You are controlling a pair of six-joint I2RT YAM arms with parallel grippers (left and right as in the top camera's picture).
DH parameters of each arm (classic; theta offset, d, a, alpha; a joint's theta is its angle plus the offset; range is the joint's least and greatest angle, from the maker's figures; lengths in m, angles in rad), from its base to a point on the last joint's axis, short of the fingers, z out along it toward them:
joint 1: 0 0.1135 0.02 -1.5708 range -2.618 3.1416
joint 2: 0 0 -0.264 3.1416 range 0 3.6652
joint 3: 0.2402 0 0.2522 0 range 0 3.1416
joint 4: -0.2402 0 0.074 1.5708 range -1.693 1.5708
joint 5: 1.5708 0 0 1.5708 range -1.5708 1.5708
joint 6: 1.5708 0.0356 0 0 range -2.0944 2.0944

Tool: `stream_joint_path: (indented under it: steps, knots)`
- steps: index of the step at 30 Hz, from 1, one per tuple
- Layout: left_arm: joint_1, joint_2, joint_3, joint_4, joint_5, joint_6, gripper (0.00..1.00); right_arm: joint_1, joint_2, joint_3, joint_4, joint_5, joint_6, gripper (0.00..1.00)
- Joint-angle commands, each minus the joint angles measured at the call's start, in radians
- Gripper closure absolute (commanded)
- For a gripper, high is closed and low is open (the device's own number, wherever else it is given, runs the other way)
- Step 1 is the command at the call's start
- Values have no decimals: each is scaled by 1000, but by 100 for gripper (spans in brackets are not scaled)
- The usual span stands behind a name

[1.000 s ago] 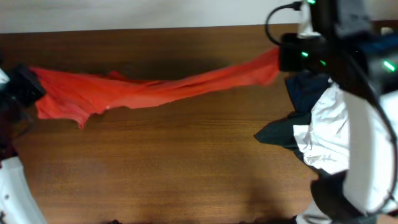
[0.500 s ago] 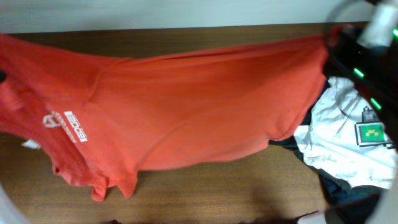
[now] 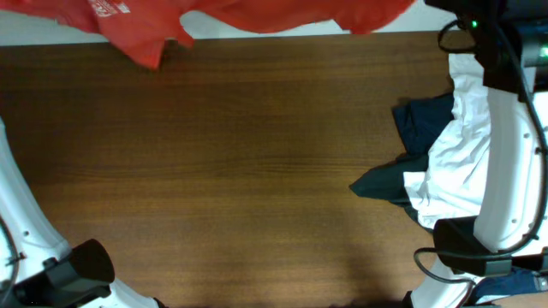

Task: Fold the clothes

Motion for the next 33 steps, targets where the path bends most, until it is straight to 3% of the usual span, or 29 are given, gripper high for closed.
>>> stream_joint_path:
  steps: [1,3,5,6,10,13,18,26,29,33]
  knots:
    - [14,-5,-10,-491,100,160,100,-31,24,-29,-167,45,-2,96]
    - [-15,27,-67,-862,-60,294,100,-30,53,-124,-312,37,-2,96]
    - [-43,69,-162,-1008,-173,320,100,-30,66,-248,-357,-23,-2,96]
    - [-62,90,-271,-1037,-172,346,100,-30,66,-399,-365,-91,-2,96]
    - [-75,95,-692,-1036,-172,377,100,-29,66,-891,-347,-119,-1,96]
    - [-70,94,-931,-1022,-209,431,100,-29,65,-1078,-343,-119,2,96]
    - [-12,31,-966,-1007,-214,430,100,-30,50,-1168,-343,-112,2,96]
    - [163,-316,-987,-1028,-212,369,100,-31,-141,-1173,-417,-111,7,96]
    - [132,-341,-1046,-891,-145,357,100,-31,-151,-1173,-301,-112,6,96]
    - [70,-329,-1129,-554,-150,250,100,-31,-151,-1173,-73,-112,5,96]
